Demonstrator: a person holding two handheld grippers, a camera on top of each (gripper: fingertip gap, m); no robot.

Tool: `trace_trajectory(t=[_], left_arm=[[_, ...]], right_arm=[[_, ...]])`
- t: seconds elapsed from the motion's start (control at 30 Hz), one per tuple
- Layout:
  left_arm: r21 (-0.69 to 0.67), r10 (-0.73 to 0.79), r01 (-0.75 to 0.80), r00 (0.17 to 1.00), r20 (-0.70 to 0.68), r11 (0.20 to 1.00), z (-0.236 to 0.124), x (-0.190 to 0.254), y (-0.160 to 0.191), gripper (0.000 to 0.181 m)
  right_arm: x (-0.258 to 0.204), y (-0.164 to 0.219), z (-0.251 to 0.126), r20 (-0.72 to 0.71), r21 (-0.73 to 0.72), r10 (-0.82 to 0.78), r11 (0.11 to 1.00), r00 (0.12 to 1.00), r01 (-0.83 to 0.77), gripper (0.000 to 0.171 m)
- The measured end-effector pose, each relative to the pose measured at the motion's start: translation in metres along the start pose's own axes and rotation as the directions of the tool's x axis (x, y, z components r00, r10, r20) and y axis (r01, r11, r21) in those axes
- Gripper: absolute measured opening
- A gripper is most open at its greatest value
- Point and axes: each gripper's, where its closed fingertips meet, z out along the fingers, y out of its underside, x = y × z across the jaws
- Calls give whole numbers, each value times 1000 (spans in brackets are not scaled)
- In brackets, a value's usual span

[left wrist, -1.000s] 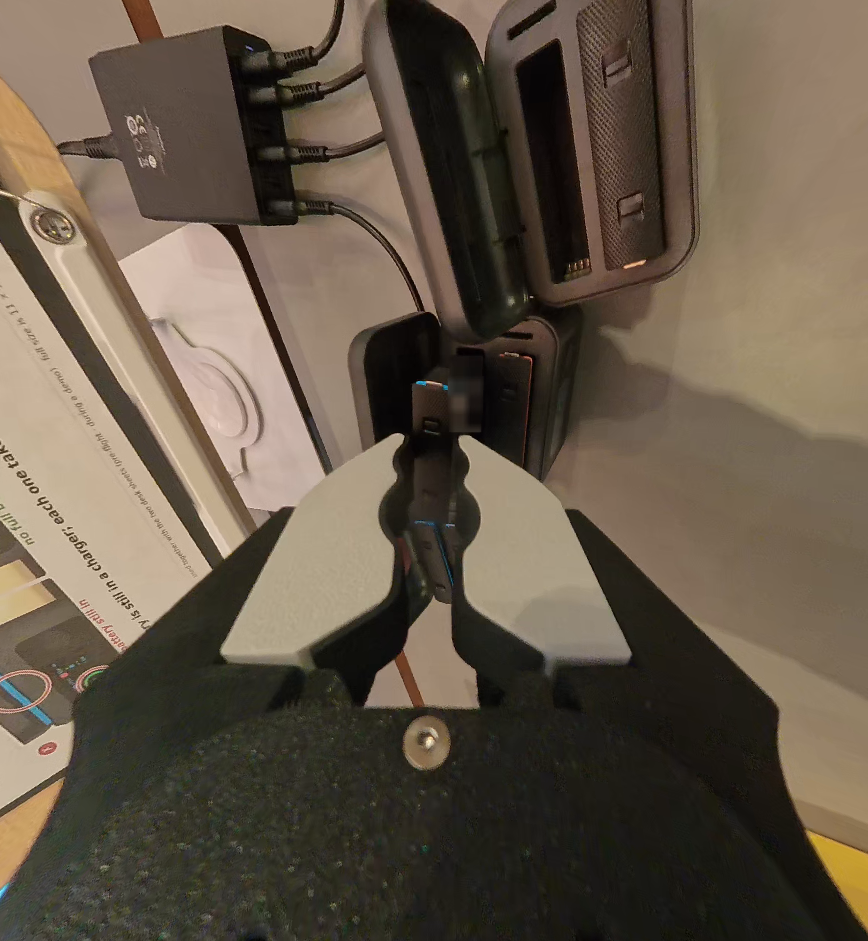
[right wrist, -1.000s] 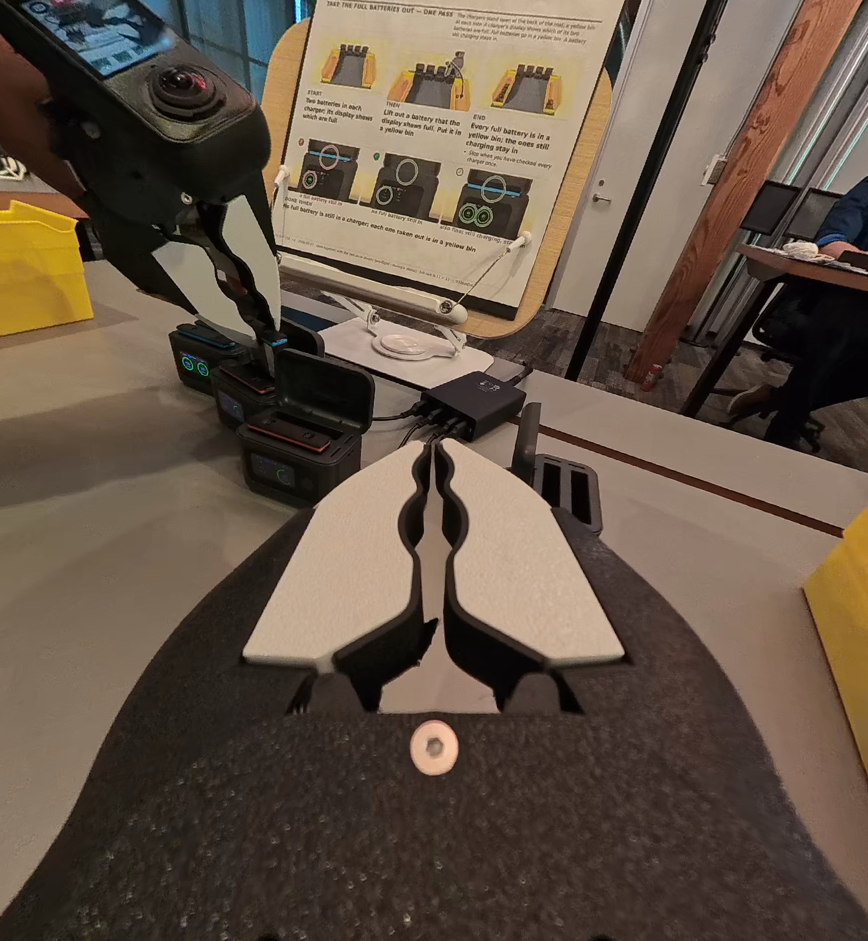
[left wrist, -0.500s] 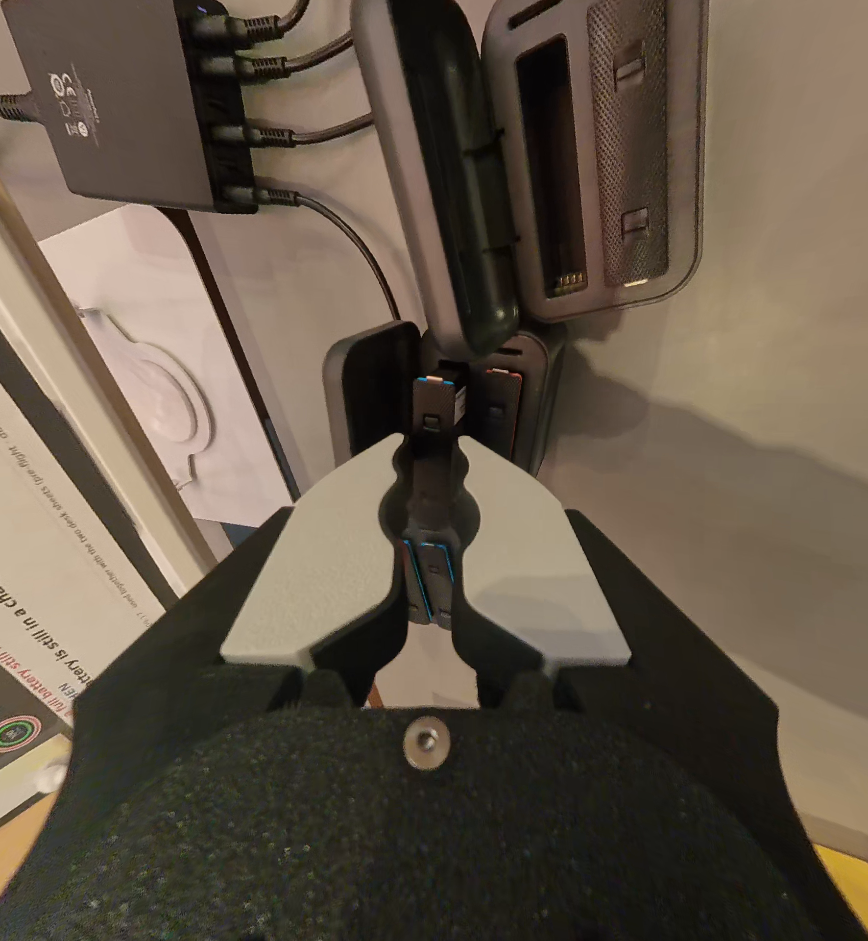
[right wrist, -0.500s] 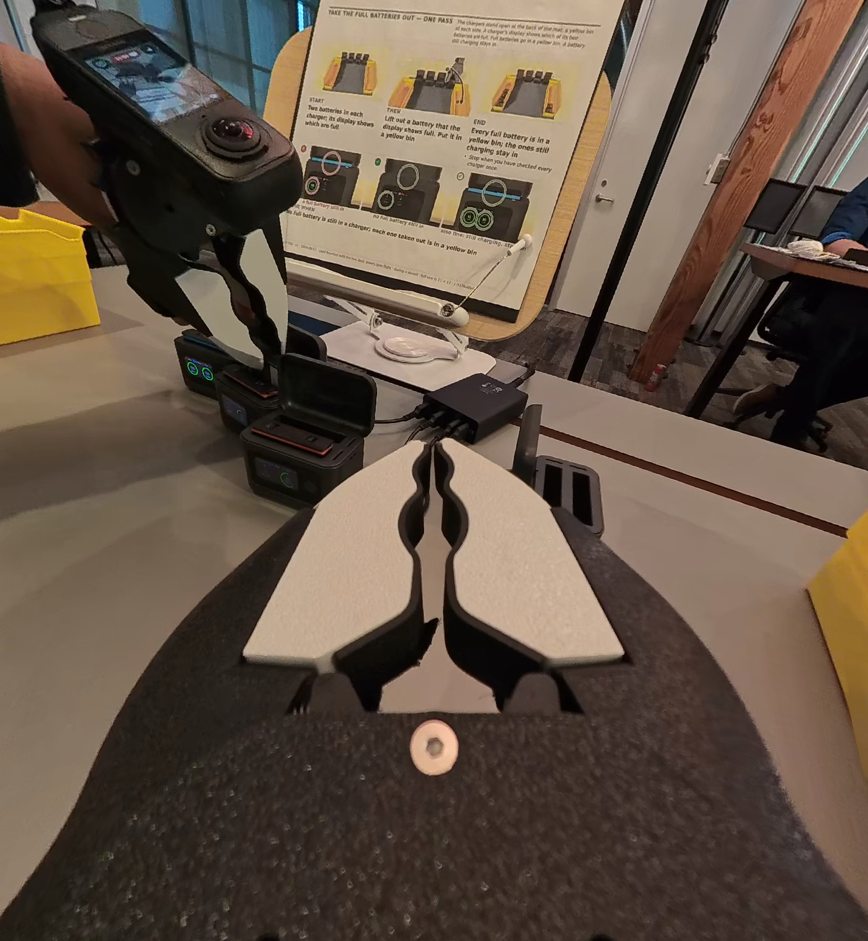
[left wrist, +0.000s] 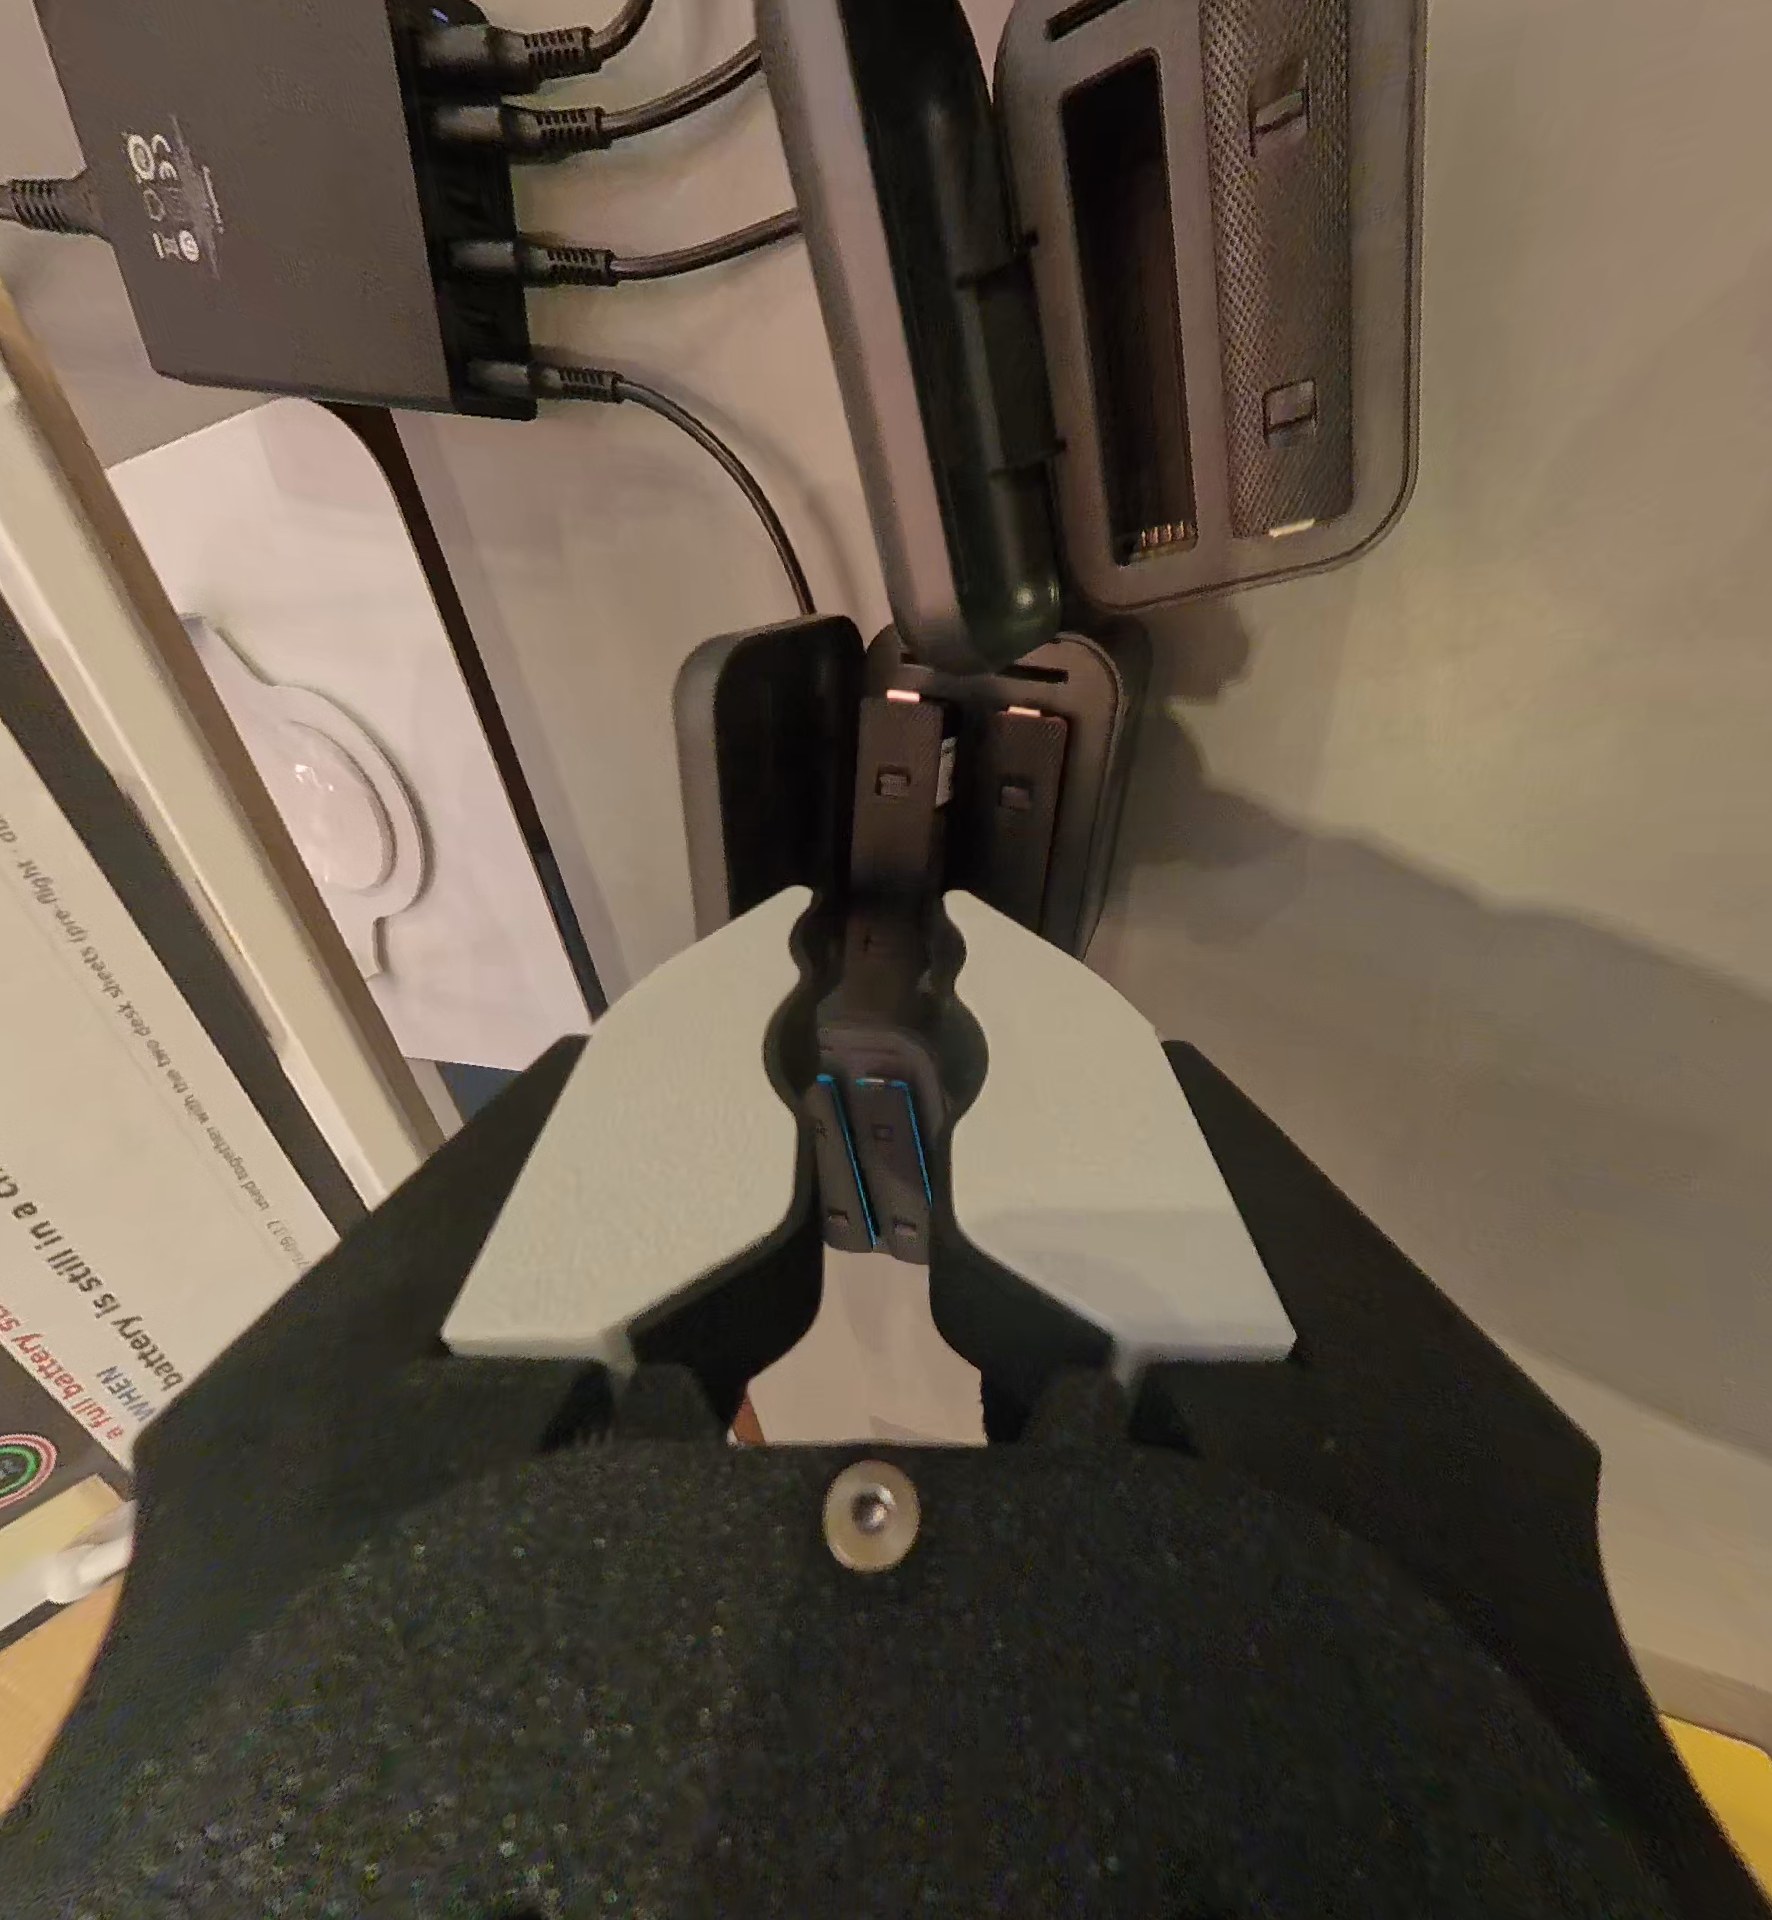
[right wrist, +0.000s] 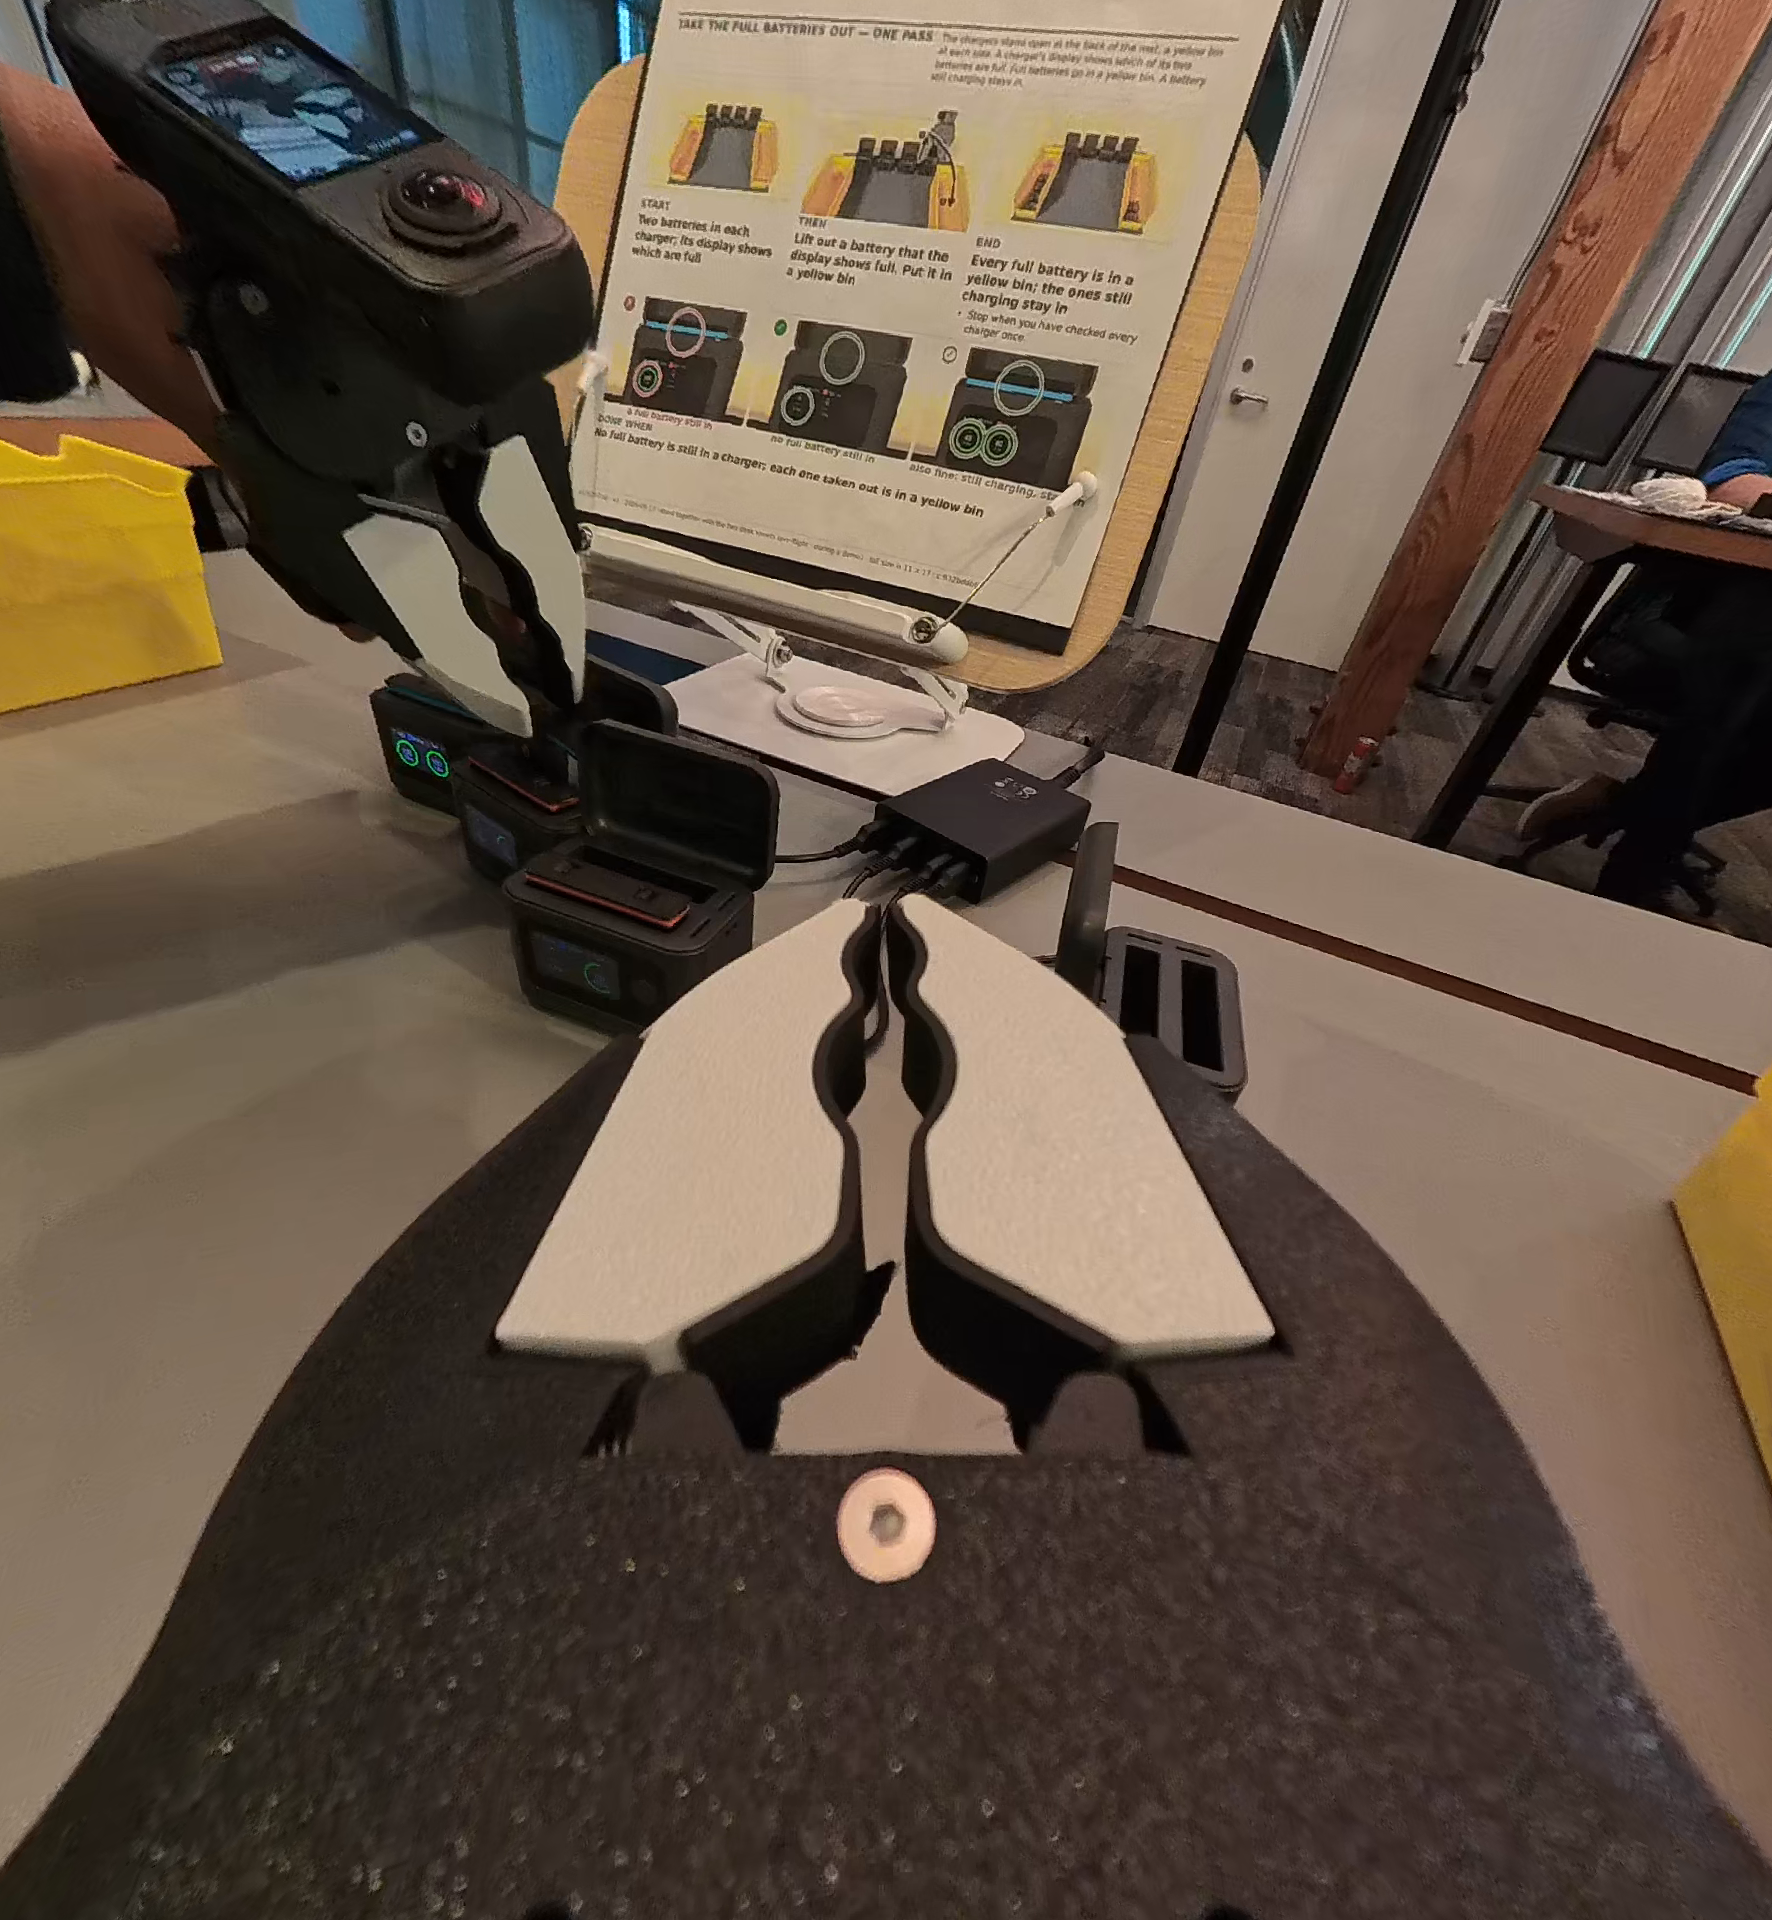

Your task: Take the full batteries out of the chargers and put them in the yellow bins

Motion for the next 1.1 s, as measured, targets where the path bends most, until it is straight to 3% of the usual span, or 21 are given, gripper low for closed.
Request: trace_trajectory(t=[0.3,0.63,0.93,1.1], left_arm=[[25,16,-16,1000,-10,1000,8,0,-1,14],[244,-119,141,988,-100,959,9,2,1,15],[235,-90,109,992,-88,966,7,4,2,23],[207,-64,80,995,-81,975,7,6,-4,19]], right_arm=[[-2,1,1,7,-6,3,1000,1000,-3,1],[-1,0,0,10,-2,19,1000,1000,-19,1],[-1,1,0,12,-3,21,1000,1000,-21,1],[-1,1,0,16,-6,22,1000,1000,-22,1]])
